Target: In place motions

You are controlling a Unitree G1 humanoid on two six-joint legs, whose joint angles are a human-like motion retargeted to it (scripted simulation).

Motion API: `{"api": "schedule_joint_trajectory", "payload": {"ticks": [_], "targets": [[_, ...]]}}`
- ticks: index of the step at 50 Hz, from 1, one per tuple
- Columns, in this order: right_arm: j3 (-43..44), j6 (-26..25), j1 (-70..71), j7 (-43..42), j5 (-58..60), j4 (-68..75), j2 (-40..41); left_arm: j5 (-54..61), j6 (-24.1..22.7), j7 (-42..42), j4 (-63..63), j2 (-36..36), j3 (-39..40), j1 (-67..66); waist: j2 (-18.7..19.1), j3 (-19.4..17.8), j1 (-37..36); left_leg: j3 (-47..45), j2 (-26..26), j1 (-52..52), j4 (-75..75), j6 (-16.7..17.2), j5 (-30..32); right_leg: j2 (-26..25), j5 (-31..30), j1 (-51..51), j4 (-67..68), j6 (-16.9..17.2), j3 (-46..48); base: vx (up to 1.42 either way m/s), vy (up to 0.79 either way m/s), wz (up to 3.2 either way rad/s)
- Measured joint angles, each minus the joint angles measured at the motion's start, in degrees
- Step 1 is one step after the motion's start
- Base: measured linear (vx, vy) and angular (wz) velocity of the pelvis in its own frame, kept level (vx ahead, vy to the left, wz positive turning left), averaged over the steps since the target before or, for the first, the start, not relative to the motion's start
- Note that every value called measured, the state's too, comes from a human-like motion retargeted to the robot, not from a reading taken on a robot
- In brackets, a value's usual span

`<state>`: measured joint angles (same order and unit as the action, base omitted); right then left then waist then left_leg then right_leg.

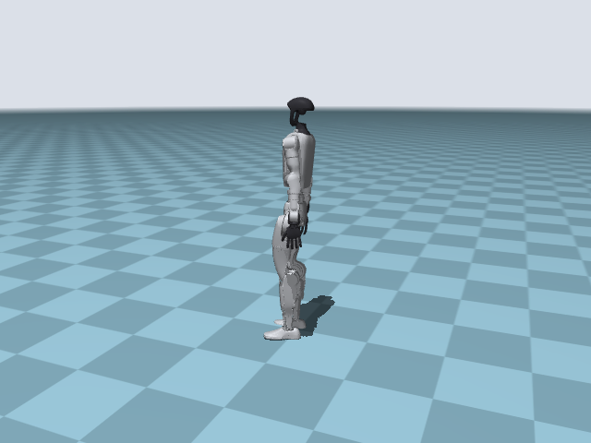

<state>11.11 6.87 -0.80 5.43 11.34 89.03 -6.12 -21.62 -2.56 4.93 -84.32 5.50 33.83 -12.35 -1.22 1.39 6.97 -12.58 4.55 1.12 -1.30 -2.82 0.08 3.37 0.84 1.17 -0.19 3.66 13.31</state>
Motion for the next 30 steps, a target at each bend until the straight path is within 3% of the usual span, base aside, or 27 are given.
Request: {"api": "schedule_joint_trajectory", "payload": {"ticks": [30], "targets": [[3.3,-2.4,-1.0,-1.3,-0.7,3.7,-1.5,-1.1,0.7,3.7,-0.1,-1.4,0.5,0.2,-0.3,1.8,0.0,-1.3,0.1,1.1,-0.3,0.3,-0.9,0.0,-1.7,0.5,-0.3,-1.4,-1.3,0.00,0.00,0.00]]}}
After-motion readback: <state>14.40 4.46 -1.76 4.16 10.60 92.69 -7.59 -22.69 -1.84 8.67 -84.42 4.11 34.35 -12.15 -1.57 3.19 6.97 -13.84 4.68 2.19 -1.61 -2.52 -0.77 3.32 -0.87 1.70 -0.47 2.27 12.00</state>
